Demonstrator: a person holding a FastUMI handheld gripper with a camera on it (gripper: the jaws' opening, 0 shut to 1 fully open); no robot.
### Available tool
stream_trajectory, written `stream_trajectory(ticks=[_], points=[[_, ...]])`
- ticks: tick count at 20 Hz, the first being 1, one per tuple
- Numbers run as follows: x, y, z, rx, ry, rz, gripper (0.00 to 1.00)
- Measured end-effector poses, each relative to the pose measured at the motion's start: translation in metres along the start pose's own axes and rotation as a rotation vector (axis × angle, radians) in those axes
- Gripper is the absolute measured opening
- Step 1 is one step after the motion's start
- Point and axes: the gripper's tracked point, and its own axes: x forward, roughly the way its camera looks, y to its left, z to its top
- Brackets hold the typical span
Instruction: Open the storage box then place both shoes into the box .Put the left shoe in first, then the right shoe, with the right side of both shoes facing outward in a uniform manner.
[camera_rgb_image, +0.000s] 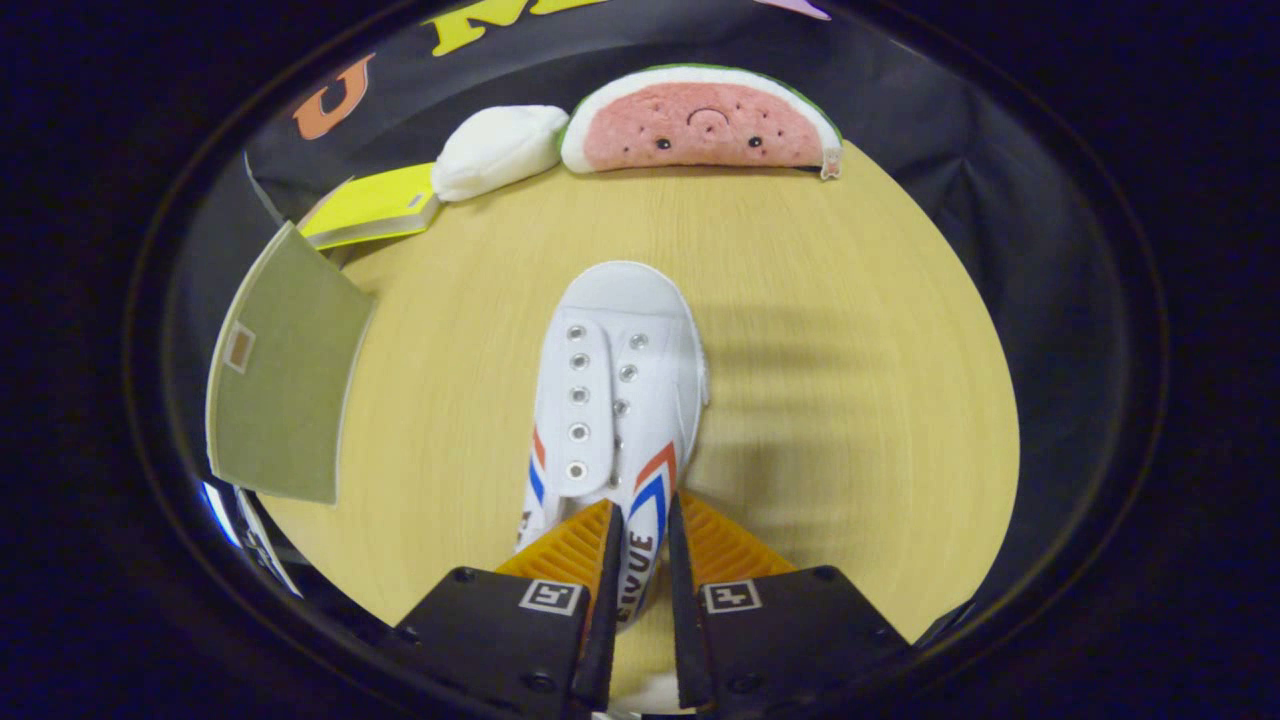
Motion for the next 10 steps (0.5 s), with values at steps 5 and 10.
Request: stream_trajectory(ticks=[5,10], points=[[-0.014,0.008,-0.001,0.082,-0.058,0.073,0.06],[-0.057,0.033,-0.013,0.162,-0.151,0.163,0.06]])
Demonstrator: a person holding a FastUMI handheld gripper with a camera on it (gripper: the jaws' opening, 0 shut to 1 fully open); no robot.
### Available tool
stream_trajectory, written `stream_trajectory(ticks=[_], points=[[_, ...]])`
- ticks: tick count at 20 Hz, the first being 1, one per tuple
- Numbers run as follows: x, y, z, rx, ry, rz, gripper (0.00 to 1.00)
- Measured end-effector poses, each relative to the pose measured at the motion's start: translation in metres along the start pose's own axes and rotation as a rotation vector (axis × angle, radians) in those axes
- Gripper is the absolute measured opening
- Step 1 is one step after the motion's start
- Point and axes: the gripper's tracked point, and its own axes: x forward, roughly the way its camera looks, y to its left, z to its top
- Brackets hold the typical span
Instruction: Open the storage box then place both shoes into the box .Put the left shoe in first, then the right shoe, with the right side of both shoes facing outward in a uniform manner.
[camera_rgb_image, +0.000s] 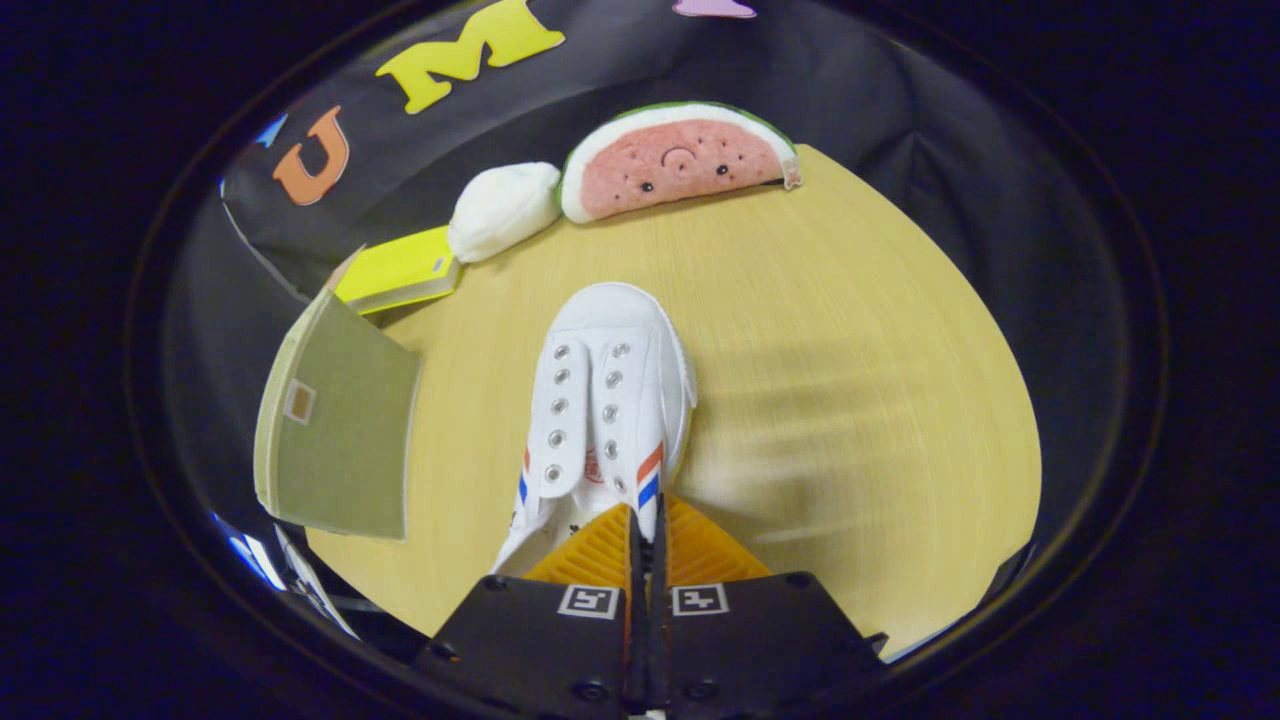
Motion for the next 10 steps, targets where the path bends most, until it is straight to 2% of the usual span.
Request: stream_trajectory(ticks=[10], points=[[-0.079,0.120,0.005,-0.086,-0.149,0.045,0.05]])
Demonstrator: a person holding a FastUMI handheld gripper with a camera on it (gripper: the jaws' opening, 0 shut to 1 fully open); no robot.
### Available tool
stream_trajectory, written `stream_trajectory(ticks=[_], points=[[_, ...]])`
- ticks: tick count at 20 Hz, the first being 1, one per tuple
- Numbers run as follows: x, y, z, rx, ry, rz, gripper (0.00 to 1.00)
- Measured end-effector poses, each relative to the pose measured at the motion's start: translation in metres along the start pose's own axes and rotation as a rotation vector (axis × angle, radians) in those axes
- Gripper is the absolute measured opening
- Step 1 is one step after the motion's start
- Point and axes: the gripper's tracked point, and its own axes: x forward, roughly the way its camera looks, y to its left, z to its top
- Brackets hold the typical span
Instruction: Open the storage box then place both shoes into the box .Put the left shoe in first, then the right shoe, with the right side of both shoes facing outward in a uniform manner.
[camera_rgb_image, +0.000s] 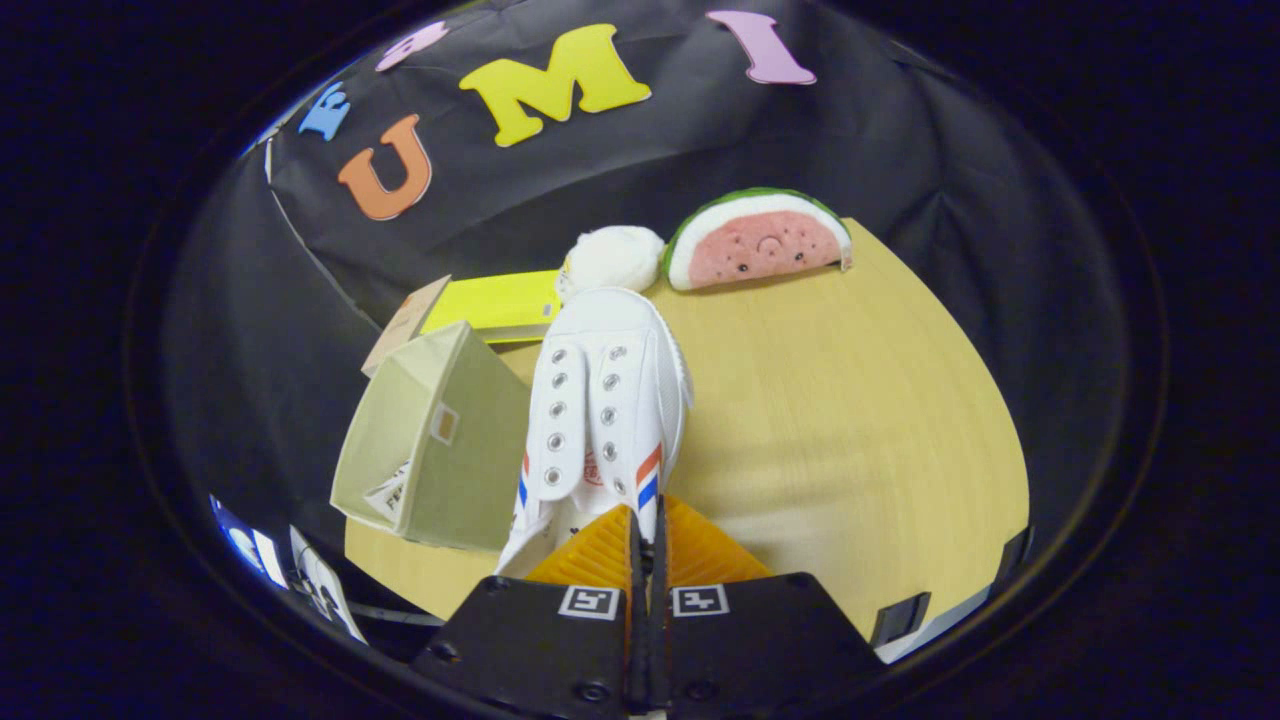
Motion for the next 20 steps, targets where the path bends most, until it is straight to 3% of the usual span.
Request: stream_trajectory(ticks=[9,17,20], points=[[0.005,0.111,0.016,-0.016,-0.047,0.056,0.06],[0.045,0.188,0.027,-0.011,-0.041,0.097,0.05],[0.068,0.205,0.024,-0.046,-0.012,0.069,0.06]])
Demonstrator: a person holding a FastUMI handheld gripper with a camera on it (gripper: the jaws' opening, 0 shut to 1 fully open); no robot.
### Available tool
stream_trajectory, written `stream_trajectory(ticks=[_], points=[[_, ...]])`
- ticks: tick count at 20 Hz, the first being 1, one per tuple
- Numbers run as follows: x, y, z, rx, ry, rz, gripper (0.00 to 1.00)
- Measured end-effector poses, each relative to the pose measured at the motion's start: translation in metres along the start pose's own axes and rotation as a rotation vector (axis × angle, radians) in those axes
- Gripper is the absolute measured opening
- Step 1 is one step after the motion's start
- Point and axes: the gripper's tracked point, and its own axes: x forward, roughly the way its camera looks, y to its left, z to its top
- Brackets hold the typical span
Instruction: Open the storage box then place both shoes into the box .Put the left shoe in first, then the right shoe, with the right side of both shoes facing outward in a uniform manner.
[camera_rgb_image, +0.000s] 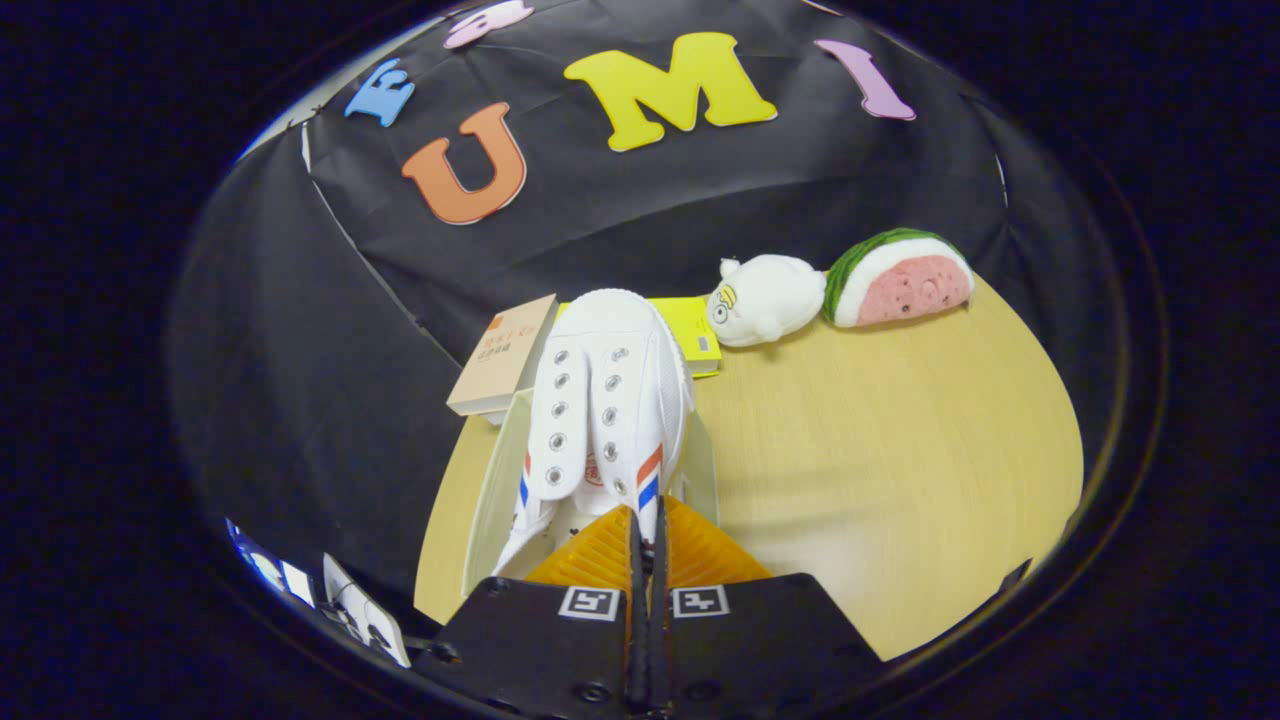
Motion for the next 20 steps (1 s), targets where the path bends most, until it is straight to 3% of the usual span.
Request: stream_trajectory(ticks=[5,12,16,18,19,20], points=[[0.038,0.008,-0.023,0.007,0.074,-0.019,0.06],[0.050,0.001,-0.029,-0.052,0.007,-0.135,0.06],[0.052,0.005,-0.029,-0.054,-0.028,-0.126,0.11],[0.048,0.009,-0.027,-0.061,-0.053,-0.113,0.25],[0.041,0.011,-0.023,-0.066,-0.092,-0.111,0.39],[0.034,0.008,-0.018,-0.061,-0.132,-0.128,0.43]])
